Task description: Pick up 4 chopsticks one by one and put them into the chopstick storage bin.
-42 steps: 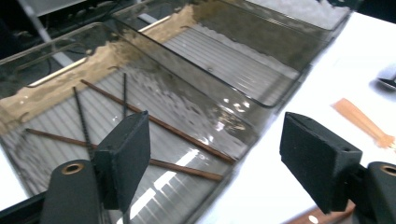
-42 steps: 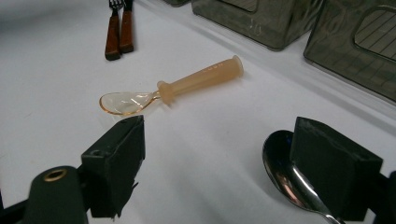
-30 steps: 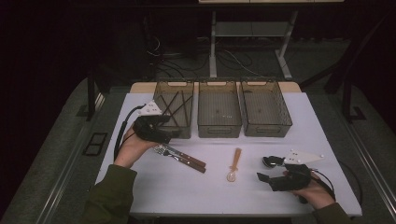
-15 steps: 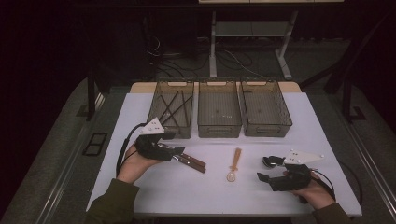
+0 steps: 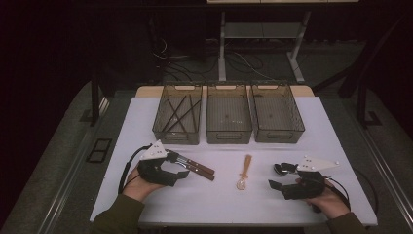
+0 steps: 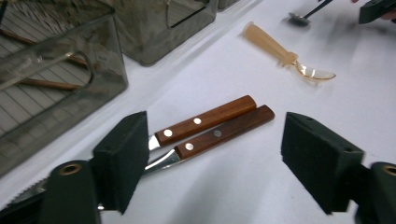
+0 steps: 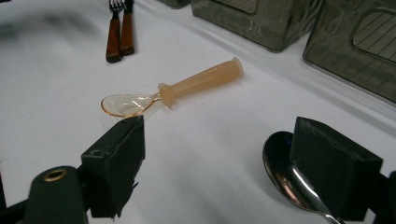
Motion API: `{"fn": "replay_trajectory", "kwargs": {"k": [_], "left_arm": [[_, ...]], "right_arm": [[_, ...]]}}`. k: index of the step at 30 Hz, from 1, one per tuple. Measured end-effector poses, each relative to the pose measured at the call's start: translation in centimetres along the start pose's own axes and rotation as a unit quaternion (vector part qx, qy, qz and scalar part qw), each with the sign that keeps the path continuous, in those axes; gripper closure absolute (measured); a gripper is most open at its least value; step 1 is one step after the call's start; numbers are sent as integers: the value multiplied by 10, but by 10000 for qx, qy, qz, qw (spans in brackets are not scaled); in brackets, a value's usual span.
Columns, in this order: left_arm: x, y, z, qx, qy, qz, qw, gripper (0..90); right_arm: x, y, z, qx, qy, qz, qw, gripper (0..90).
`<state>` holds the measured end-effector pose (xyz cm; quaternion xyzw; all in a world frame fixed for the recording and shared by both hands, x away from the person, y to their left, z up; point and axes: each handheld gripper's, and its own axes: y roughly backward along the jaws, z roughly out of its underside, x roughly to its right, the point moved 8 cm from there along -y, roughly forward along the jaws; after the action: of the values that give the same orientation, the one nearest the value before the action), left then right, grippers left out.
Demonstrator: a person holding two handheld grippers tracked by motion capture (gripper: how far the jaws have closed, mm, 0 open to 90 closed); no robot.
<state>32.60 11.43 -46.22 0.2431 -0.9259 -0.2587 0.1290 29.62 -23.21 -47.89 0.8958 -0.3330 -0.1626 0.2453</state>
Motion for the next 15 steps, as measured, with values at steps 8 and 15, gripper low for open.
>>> {"fn": "replay_trajectory", "kwargs": {"k": [8, 15], "left_arm": [[7, -4, 14, -43, 58, 54, 10000, 104], [7, -7, 17, -111, 71, -22, 9999, 14]], "right_arm": [[4, 2, -3, 104, 12, 118, 9999, 180], [9, 2, -3, 100, -26, 156, 9998, 180]]}}
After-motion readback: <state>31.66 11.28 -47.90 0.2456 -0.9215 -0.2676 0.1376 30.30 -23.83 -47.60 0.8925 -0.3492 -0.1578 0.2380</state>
